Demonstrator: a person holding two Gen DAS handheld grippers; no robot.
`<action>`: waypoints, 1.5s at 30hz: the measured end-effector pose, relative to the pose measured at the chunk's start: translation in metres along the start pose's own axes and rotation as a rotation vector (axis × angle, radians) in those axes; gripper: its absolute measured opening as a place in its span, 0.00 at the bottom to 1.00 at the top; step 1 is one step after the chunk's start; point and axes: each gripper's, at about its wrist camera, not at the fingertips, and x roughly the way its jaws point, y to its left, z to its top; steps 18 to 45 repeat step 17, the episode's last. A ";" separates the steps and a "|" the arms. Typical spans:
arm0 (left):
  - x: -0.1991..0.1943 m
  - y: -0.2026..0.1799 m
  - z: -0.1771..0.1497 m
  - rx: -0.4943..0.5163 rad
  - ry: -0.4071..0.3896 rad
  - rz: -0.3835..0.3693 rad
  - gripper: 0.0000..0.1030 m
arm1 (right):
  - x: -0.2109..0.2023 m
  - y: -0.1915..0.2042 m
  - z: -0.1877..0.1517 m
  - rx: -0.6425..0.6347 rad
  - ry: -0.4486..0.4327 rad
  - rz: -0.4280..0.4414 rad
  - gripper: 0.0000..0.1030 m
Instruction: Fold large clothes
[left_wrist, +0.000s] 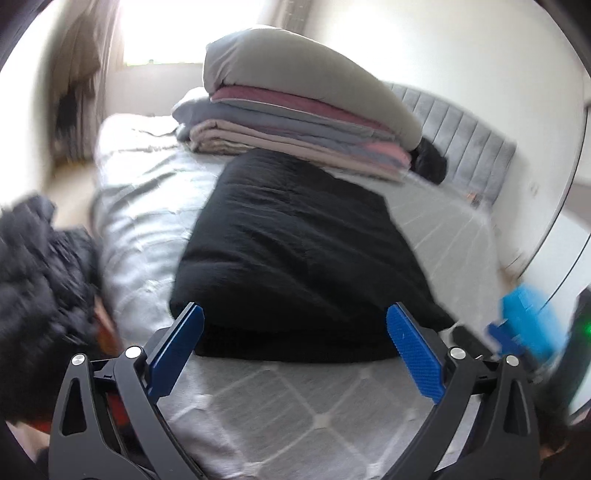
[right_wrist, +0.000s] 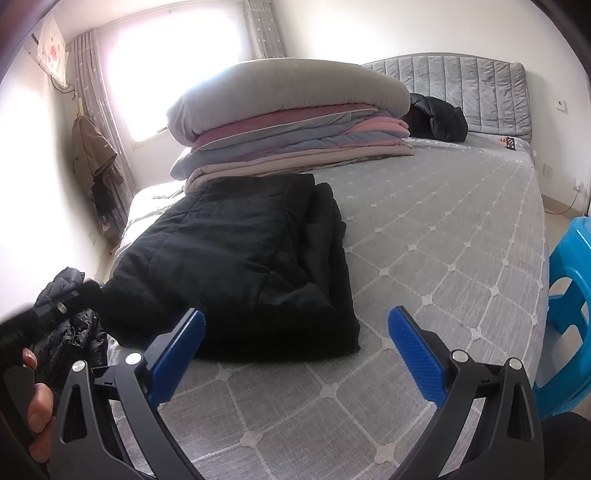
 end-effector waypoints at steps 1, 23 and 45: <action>0.000 0.000 0.000 0.001 -0.001 -0.012 0.93 | 0.000 -0.001 0.000 0.004 0.001 0.001 0.93; 0.021 -0.040 -0.016 0.228 0.065 0.166 0.93 | -0.011 -0.023 -0.001 0.059 -0.030 -0.008 0.93; 0.021 -0.040 -0.016 0.228 0.065 0.166 0.93 | -0.011 -0.023 -0.001 0.059 -0.030 -0.008 0.93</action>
